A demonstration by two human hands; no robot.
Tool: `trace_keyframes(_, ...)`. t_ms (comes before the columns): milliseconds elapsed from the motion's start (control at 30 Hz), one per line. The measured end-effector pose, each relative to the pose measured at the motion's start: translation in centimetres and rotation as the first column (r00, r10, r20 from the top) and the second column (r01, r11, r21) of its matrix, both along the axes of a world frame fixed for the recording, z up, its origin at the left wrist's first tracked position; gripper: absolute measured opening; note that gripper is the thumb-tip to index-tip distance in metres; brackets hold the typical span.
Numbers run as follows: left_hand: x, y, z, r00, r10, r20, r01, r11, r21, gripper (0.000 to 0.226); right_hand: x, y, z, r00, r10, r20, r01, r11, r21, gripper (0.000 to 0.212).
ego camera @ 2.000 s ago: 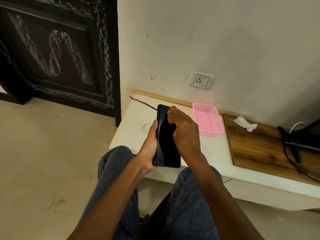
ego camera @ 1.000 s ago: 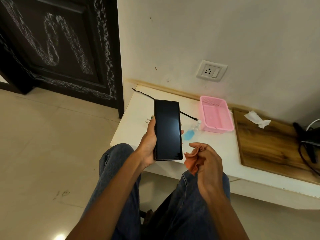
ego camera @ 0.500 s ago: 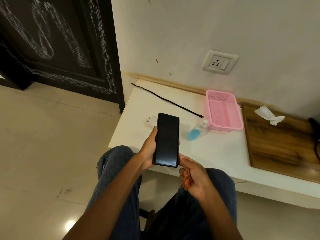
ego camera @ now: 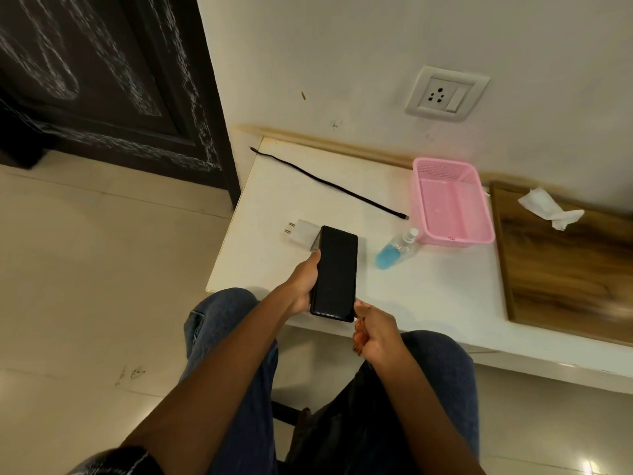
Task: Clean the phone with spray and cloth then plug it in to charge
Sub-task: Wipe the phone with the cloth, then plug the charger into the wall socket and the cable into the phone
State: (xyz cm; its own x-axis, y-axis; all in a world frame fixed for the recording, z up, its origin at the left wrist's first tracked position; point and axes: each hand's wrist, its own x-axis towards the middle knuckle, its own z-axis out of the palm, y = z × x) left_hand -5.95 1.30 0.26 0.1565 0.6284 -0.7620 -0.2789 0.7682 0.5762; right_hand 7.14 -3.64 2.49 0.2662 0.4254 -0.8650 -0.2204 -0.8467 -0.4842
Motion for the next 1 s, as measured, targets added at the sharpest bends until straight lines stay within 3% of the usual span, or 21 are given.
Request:
trace_keyframes(200,0.9,0.9,-1.6,0.993,0.008,-0.115,-0.008,1.000,-0.001,0.044,-0.1,0.8,-1.9,0.997,-0.075,0.008,0.075,0.996,-0.043,0.022)
trace_keyframes(400,1.1,0.9,-2.4,0.990,0.010,-0.141,-0.004,0.999,0.046,0.049,-0.3,1.8,-2.7,0.993,-0.116,0.009,0.116,0.992,-0.043,0.009)
trace_keyframes(500,1.4,1.0,-2.6,0.989,-0.008,-0.149,0.022,0.996,0.091,0.054,-0.1,2.2,-3.2,0.990,-0.139,0.010,0.139,0.990,-0.025,0.013)
trace_keyframes(633,2.1,1.1,-2.7,0.986,-0.005,-0.164,0.024,0.993,0.112,0.066,0.2,2.1,-3.6,0.993,-0.118,0.032,0.118,0.993,0.003,0.023)
trace_keyframes(800,2.8,0.9,-2.7,0.981,0.065,-0.181,-0.046,0.993,0.105,0.081,0.1,1.9,-3.9,0.994,-0.091,0.062,0.087,0.995,0.058,0.012)
trace_keyframes(1000,3.2,0.4,-2.7,0.975,0.104,-0.198,-0.078,0.987,0.138,0.080,0.1,1.8,-3.8,0.997,-0.042,0.059,0.034,0.992,0.122,0.014)
